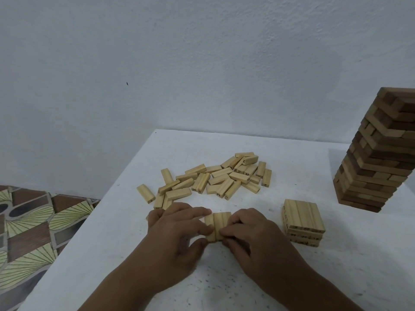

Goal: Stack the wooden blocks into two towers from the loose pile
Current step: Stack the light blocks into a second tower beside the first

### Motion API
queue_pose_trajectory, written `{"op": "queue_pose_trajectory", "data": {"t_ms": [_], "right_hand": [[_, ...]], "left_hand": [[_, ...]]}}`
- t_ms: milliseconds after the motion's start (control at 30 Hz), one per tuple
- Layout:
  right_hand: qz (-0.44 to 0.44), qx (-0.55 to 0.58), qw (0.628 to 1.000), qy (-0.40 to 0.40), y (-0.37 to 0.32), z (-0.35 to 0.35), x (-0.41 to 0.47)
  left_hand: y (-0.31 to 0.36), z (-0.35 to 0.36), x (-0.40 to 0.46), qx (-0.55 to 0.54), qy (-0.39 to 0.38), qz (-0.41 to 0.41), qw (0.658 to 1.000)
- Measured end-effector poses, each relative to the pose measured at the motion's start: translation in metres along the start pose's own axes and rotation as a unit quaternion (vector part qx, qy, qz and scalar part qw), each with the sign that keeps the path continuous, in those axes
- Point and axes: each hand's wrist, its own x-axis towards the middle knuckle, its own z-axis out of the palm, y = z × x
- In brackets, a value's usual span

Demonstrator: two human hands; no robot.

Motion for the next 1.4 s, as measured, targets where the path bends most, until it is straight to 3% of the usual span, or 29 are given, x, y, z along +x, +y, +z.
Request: {"op": "queue_pose_trajectory", "data": {"t_ms": [1400], "right_hand": [[0.024, 0.01, 0.999, -0.036, -0.012, -0.004, 0.004]], "left_hand": [[-0.001, 0.0, 0.001, 0.002, 0.012, -0.021, 1.0]]}}
